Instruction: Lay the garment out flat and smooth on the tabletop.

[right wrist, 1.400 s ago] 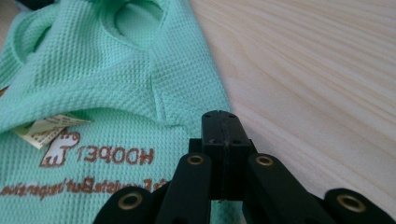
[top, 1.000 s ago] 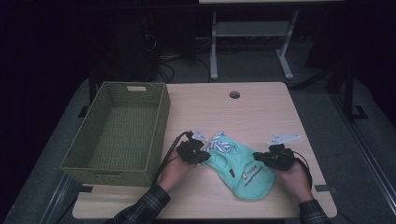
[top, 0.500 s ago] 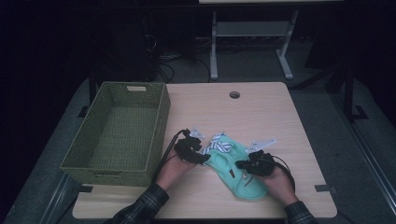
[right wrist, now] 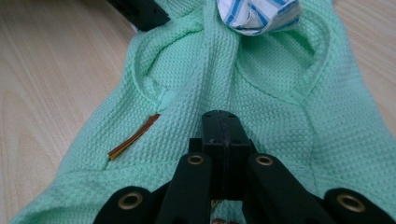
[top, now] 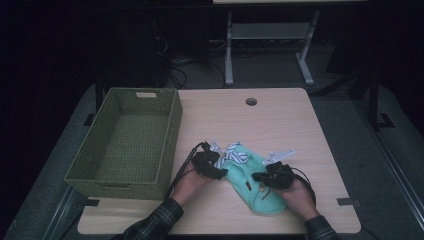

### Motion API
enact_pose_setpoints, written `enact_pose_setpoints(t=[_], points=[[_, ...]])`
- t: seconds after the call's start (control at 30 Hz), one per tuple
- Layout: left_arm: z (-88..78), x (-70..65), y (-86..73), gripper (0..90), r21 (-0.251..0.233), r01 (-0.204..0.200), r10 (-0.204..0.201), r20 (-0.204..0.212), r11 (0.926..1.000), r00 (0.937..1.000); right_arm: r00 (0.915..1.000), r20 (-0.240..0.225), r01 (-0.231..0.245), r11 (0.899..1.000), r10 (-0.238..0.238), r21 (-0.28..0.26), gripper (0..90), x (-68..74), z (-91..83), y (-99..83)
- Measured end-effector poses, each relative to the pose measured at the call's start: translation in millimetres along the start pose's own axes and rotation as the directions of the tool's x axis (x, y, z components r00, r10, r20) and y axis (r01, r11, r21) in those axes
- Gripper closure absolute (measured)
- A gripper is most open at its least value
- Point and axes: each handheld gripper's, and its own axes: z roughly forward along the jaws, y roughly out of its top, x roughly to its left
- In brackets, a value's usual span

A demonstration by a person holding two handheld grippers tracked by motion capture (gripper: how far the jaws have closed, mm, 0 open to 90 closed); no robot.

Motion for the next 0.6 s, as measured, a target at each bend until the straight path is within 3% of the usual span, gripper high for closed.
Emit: enact_pose_setpoints(t=[0.27,0.47,0.6], points=[[0.5,0.1,1.8,76.5,-0.012,-0.010,0.011,0.040,0.9999,0.9991,0.9999,0.009,0.009,1.000,-0.009,0.004,89.9,1.5,-0.1,0.1],[-1.4,3.8,2.2,81.1,-0.014,0.004,-0.003,0.050,0.9999,0.9988,0.9999,0.008,0.010,1.000,-0.010,0.007,90.0,1.2,-0.1,0.4],[-11.1,7.4,3.8,81.4,-0.051,0.041,-0.036,0.079,0.9979,0.9962,1.0000,0.004,0.008,1.000,-0.008,0.005,89.9,1.0,0.1,0.6]])
